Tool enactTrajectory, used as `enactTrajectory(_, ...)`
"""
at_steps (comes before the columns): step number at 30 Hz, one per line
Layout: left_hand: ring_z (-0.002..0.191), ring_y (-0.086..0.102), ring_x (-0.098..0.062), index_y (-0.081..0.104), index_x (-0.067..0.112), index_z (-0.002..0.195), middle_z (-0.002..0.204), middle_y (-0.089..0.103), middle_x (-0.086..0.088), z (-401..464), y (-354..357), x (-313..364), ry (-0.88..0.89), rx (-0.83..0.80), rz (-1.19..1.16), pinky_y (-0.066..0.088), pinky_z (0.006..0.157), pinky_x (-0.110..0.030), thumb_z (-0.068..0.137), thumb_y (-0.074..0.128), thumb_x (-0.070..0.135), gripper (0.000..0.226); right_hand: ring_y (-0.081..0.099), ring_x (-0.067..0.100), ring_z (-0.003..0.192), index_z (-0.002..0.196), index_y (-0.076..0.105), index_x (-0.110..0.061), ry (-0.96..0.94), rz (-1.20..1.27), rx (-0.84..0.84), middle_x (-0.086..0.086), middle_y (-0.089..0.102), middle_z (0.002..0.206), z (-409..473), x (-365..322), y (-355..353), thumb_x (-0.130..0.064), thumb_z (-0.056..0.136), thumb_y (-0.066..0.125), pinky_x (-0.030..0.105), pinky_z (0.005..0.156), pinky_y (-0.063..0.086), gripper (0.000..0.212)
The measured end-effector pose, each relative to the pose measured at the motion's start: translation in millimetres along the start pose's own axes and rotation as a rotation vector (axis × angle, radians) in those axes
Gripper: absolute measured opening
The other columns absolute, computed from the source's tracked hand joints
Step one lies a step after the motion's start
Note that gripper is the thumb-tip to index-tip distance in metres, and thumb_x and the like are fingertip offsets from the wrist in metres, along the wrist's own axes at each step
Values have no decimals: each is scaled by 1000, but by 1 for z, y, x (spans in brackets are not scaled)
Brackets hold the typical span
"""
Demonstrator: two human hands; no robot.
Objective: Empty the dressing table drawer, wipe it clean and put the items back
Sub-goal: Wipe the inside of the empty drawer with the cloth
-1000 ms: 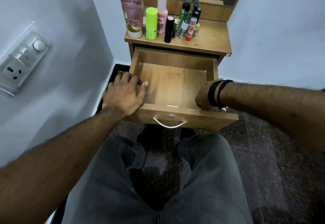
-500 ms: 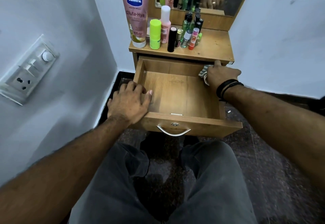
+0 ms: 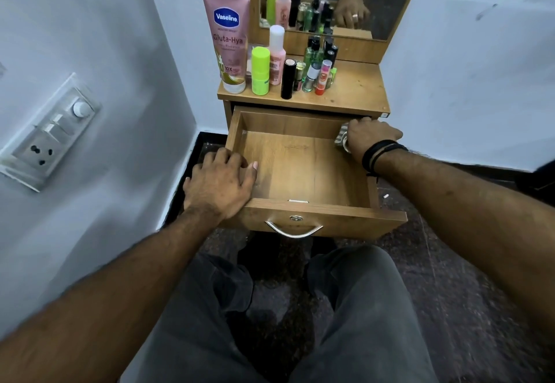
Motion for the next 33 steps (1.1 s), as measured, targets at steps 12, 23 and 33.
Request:
enactTrajectory(12, 115, 51, -24, 58, 25, 113, 125, 55, -3, 0, 1, 0, -5, 1, 1, 46, 90, -54, 95, 9, 73, 71, 43, 37, 133, 143, 46, -6, -92, 109, -20, 14, 42, 151, -6, 5, 14, -14, 104, 33, 56, 92, 50, 42)
enactTrajectory(23, 112, 53, -25, 59, 22, 112, 122, 56, -4, -1, -2, 1, 8, 21, 12, 45, 87, -51, 96, 10, 71, 71, 43, 36, 132, 141, 51, -25, 28, 329, 26, 8, 41, 149, -32, 14, 13, -26, 103, 45, 54, 99, 48, 39)
enactTrajectory(33, 115, 52, -28, 59, 20, 112, 126, 55, -7, -3, -4, 2, -4, 18, -9, 45, 89, -54, 97, 15, 69, 67, 54, 21, 70, 62, 58, -12, -502, -397, -701, 6, 61, 77, -87, -71, 32, -12, 76, 73, 28, 63, 46, 21)
Point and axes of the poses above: each hand's wrist, its own z-axis towards the middle knuckle, its own y-axis out of the palm, x = y × z, the point moved 9 cm from there along z, towards the middle knuckle
